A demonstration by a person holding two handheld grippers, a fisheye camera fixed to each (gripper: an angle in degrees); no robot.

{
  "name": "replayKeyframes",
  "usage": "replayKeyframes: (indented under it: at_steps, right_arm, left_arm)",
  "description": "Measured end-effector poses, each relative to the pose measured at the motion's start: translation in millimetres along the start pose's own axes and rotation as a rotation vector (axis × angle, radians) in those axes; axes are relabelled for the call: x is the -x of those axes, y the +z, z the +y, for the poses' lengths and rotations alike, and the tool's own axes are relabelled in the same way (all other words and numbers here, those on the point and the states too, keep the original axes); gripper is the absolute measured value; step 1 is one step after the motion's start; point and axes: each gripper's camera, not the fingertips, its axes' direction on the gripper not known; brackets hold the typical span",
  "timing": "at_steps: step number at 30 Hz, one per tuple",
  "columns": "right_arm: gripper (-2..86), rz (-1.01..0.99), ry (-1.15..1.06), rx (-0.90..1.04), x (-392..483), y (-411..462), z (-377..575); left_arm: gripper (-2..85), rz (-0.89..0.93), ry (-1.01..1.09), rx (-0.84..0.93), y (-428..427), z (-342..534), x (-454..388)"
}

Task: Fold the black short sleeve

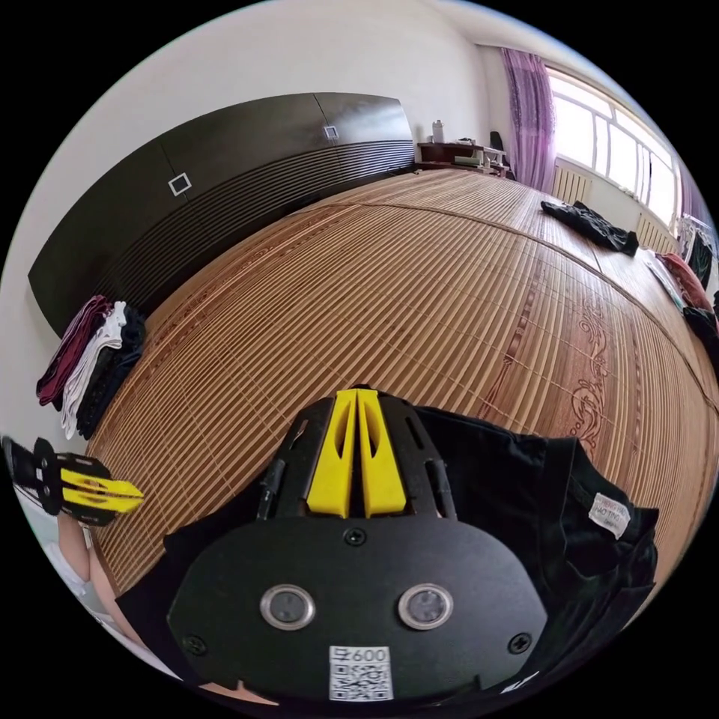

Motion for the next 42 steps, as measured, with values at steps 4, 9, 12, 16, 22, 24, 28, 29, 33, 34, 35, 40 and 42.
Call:
replayKeyframes:
  at_steps: [4, 9, 12, 16, 22, 24, 28, 29, 33, 34, 35, 40, 42]
  right_arm:
    - [-0.8, -0.013, 0.006, -0.003, 1.7, -0.4, 10.0]
    - [-0.8, 0.03, -0.023, -0.014, 21.2, 1.0, 27.2]
    - [-0.8, 0.077, -0.049, -0.011, 38.6, 5.6, 39.0]
    - [-0.8, 0.032, -0.03, -0.021, 42.5, -0.7, 55.2]
    - [-0.7, -0.013, -0.013, -0.161, 83.1, -80.6, 118.6]
    - [-0.4, -0.107, -0.111, -0.056, 115.6, -85.6, 154.2]
    - [2.9, -0.127, -0.32, 0.092, 201.0, -86.5, 273.0]
    - [4.3, -0.079, -0.364, 0.123, 221.8, -85.2, 304.5]
    - [5.7, 0.18, -0.511, 0.213, 269.6, -68.6, 376.1]
    - [5.6, 0.267, -0.533, 0.222, 276.1, -60.6, 389.2]
    - [5.1, 0.315, -0.528, 0.205, 278.1, -54.8, 396.1]
    - [1.5, 0.246, -0.491, 0.254, 280.4, -24.6, 403.5]
    - [0.2, 0.263, -0.512, 0.26, 286.0, -20.8, 411.1]
  left_arm:
    - [4.1, 0.326, -0.216, -0.144, -16.4, -9.7, 47.8]
    - [7.5, 0.284, -0.166, -0.028, 6.9, -42.5, 24.2]
    - [8.3, 0.317, -0.187, -0.063, -0.8, -54.2, 21.9]
    - [5.8, 0.235, -0.186, -0.043, -5.4, -70.7, 13.6]
    - [2.7, 0.195, -0.134, 0.017, -7.7, -93.7, -6.5]
    - [2.4, 0.181, -0.133, 0.031, -9.2, -99.7, -10.3]
    - [2.1, 0.182, -0.139, 0.048, -13.9, -111.1, -13.9]
    - [2.1, 0.19, -0.144, 0.046, -16.0, -113.1, -13.5]
    - [2.0, 0.206, -0.154, 0.047, -22.4, -120.0, -14.6]
    - [2.1, 0.209, -0.156, 0.047, -24.9, -122.4, -15.7]
    - [2.1, 0.211, -0.157, 0.047, -27.4, -124.8, -16.9]
    - [2.2, 0.208, -0.156, 0.048, -37.9, -134.1, -25.2]
    - [2.3, 0.201, -0.152, 0.05, -41.9, -137.7, -29.6]
